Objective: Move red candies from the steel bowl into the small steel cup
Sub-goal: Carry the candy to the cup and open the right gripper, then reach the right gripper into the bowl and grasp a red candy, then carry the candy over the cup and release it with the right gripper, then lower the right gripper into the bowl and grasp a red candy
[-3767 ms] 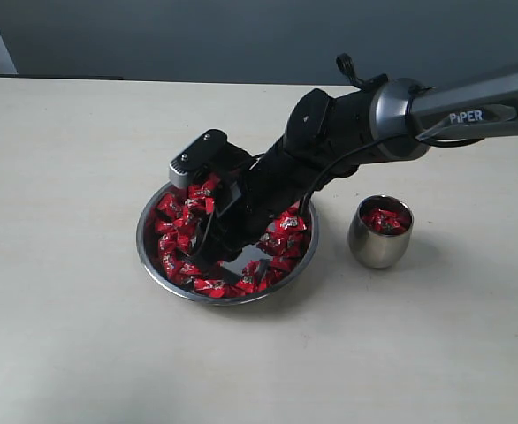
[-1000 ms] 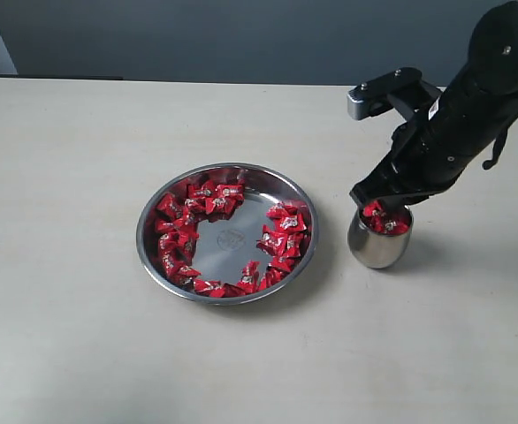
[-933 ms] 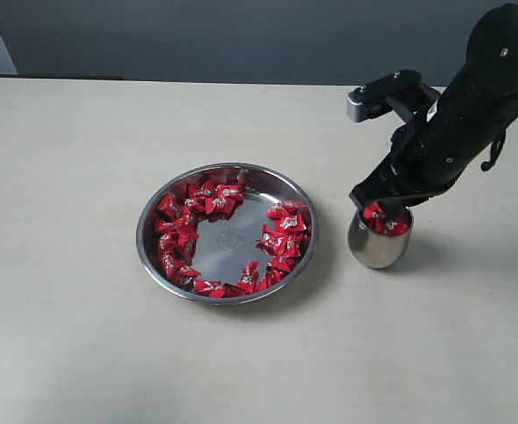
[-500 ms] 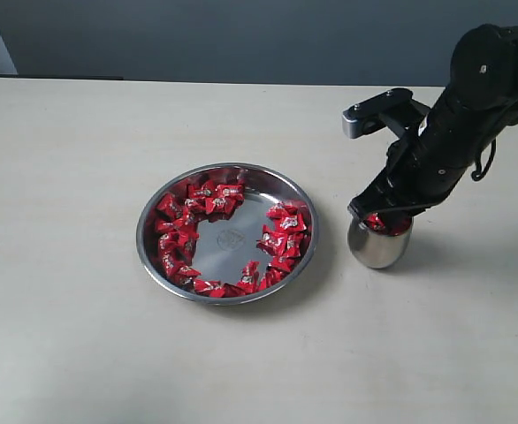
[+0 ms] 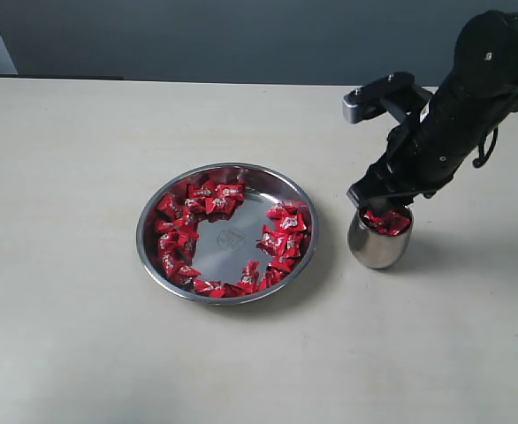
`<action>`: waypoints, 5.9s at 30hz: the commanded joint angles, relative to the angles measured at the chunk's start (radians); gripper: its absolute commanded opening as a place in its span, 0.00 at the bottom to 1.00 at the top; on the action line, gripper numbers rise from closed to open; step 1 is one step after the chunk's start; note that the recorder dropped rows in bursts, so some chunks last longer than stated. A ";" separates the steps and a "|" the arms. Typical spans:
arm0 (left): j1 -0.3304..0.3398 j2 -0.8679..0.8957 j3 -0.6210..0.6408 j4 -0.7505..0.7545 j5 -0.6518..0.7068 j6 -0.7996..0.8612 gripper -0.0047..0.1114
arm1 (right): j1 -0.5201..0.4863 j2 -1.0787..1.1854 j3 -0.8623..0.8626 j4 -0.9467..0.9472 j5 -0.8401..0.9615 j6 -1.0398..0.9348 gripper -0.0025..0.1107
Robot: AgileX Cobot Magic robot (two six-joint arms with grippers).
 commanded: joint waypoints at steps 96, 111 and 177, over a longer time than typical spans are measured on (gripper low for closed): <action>-0.006 -0.005 0.002 0.001 -0.004 -0.002 0.04 | 0.004 -0.190 0.195 0.062 -0.109 -0.003 0.02; -0.006 -0.005 0.002 0.001 -0.004 -0.002 0.04 | 0.004 -0.099 0.193 0.031 -0.193 0.004 0.02; -0.006 -0.005 0.002 0.001 -0.004 -0.002 0.04 | 0.247 0.478 -0.355 0.557 -0.306 -0.444 0.49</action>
